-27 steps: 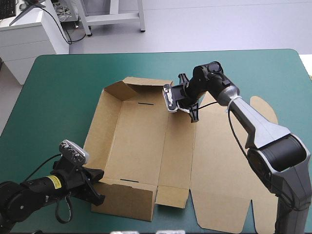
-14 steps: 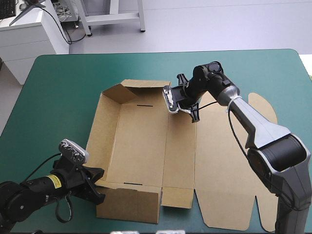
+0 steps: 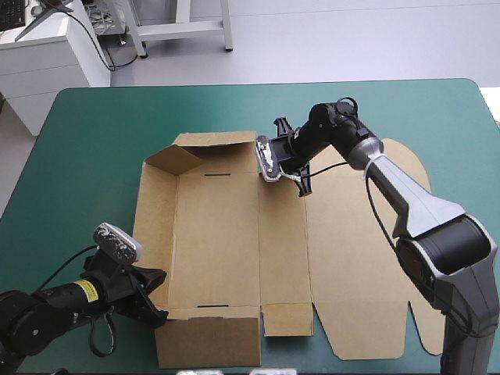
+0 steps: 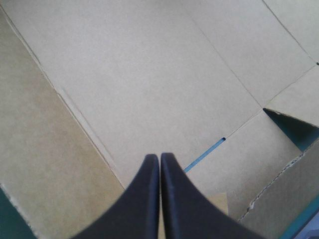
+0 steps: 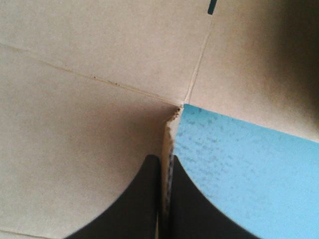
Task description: Fold the box
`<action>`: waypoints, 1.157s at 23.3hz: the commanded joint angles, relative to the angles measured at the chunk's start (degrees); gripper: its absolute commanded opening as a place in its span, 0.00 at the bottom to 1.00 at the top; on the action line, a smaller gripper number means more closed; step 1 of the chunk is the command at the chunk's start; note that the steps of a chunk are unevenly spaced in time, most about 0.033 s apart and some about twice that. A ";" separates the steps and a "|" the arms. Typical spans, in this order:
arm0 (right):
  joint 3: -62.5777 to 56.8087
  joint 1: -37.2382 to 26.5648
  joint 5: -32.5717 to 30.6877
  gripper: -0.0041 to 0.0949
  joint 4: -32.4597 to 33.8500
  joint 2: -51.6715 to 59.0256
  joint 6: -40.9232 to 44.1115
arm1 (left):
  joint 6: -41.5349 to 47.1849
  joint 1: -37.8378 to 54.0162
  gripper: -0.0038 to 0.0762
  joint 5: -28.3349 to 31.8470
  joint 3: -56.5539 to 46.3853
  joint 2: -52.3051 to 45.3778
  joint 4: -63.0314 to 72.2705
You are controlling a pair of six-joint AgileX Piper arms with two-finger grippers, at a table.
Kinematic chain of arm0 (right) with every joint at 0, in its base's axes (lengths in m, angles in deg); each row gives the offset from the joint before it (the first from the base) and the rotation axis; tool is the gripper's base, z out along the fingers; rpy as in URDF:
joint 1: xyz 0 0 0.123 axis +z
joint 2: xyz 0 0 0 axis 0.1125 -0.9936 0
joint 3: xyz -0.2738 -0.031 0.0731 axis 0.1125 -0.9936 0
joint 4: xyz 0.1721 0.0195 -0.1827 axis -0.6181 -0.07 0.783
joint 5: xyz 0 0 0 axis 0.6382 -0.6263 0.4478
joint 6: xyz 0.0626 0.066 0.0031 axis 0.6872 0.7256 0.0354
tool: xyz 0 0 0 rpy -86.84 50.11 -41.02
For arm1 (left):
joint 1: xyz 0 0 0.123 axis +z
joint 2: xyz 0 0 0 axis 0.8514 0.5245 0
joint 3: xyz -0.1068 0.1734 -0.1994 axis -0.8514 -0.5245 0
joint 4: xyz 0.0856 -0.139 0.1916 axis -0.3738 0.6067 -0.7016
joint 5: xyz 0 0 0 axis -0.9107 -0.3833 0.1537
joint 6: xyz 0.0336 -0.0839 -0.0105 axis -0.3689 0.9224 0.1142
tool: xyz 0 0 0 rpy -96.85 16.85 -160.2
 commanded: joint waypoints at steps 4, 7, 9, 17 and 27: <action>2.03 -0.09 2.87 0.19 -4.13 3.03 0.23 | 0.16 -0.20 0.04 2.89 2.00 -0.19 1.03; 2.03 -0.09 4.45 0.39 -4.01 3.03 5.20 | 0.16 -0.20 0.04 2.89 2.00 -0.19 1.03; 2.03 -0.09 5.30 0.49 -3.92 3.13 8.17 | 0.16 -0.20 0.04 2.89 2.00 -0.19 1.03; 2.18 -0.09 4.28 0.25 -2.49 7.25 32.74 | 0.03 -0.20 0.04 2.99 2.00 -0.19 0.19; 1.95 -6.92 -1.67 0.03 8.57 15.65 72.27 | -0.11 -0.20 0.04 5.91 2.00 -0.19 0.03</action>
